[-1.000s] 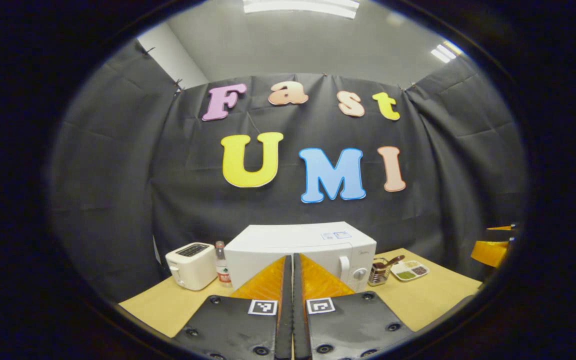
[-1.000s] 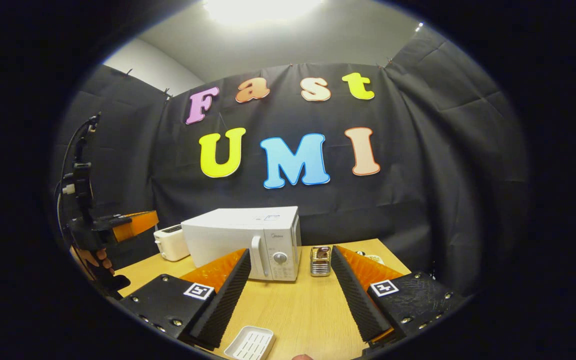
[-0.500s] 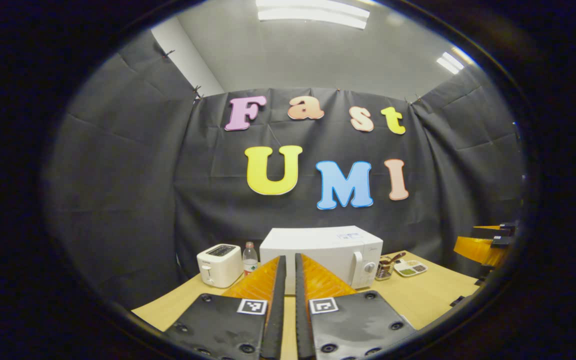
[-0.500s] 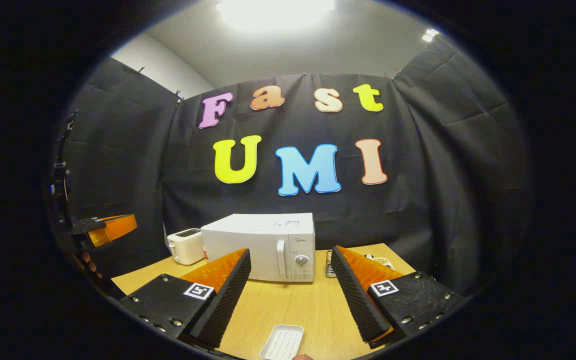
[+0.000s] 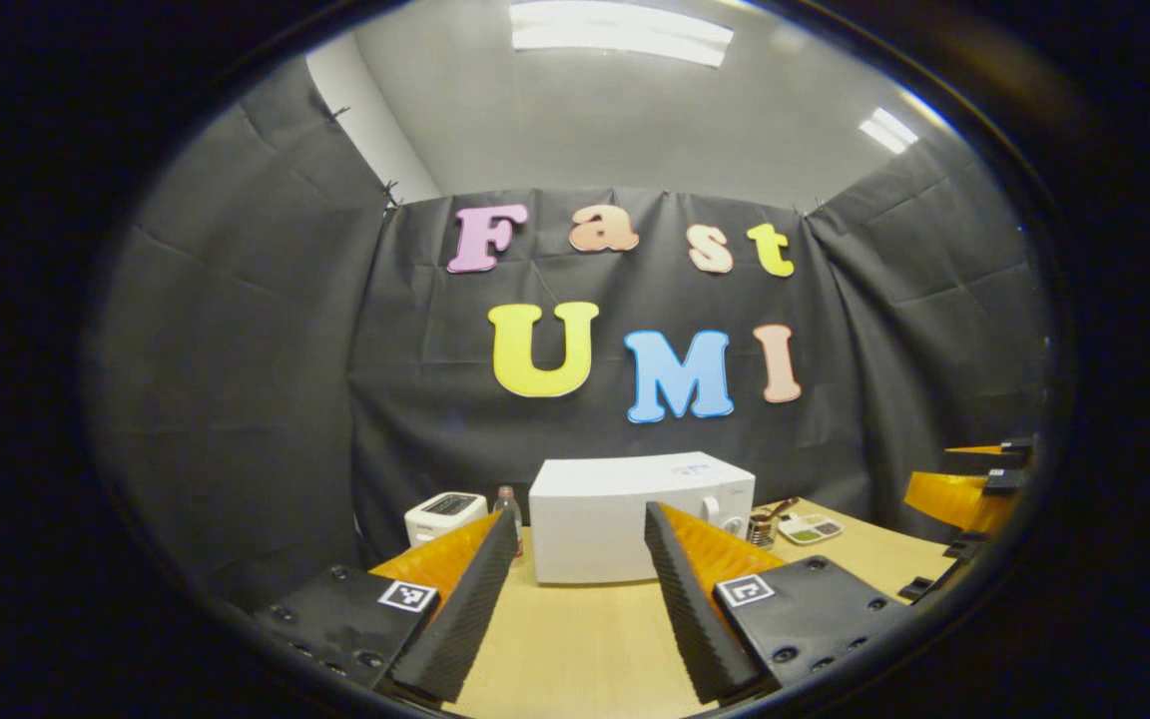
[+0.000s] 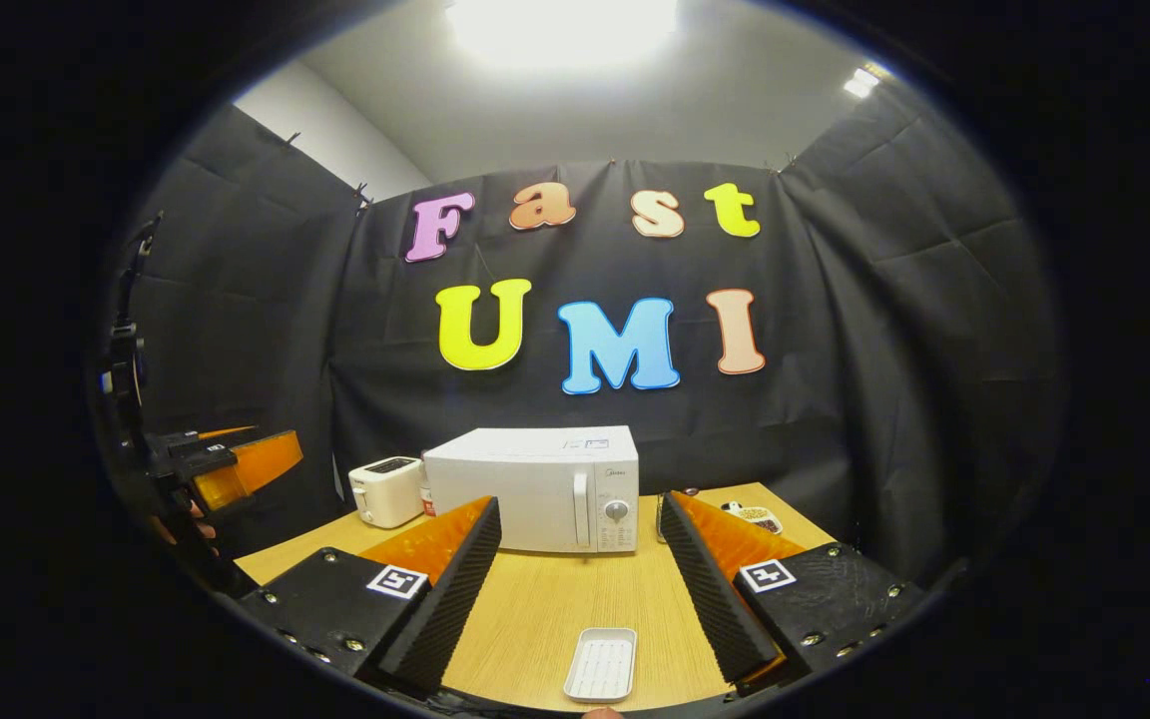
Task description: Open the microwave oven with the left hand, put the food in, and close the microwave oven.
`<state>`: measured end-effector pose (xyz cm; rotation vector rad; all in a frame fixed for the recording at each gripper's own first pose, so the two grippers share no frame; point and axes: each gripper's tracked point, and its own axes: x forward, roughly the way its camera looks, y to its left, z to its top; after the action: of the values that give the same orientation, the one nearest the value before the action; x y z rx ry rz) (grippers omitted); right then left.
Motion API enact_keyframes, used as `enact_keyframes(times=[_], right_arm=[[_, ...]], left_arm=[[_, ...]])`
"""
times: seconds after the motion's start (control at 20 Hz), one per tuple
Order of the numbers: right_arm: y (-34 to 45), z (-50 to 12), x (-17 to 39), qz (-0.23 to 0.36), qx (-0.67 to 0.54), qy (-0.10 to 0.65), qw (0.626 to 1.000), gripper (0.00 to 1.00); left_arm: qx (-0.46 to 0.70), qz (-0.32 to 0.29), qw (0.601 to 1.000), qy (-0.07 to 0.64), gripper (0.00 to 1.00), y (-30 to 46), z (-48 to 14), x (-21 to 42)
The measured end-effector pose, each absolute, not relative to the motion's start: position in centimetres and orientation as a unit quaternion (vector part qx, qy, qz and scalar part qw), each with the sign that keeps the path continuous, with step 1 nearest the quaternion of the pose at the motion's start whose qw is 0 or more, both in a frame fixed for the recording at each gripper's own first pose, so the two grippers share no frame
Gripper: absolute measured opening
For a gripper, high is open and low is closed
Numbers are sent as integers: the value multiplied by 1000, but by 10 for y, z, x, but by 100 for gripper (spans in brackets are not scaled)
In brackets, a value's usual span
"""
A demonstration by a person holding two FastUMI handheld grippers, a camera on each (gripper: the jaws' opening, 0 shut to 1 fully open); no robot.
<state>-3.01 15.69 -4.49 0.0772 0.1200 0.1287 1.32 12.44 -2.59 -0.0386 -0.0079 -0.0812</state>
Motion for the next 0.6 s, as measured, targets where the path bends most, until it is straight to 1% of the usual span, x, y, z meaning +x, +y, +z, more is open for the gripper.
enact_keyframes(times=[0.1,0.25,0.6], right_arm=[[158,-42,-34,59,36,54,996,98],[158,-46,-40,50,39,55,996,98],[159,-43,-48,43,31,51,997,98]], left_arm=[[-15,-33,999,-14,99,131,-22,7],[-5,-15,1000,-19,99,141,-25,0],[-1,-2,1000,-29,99,147,-21,-15]])
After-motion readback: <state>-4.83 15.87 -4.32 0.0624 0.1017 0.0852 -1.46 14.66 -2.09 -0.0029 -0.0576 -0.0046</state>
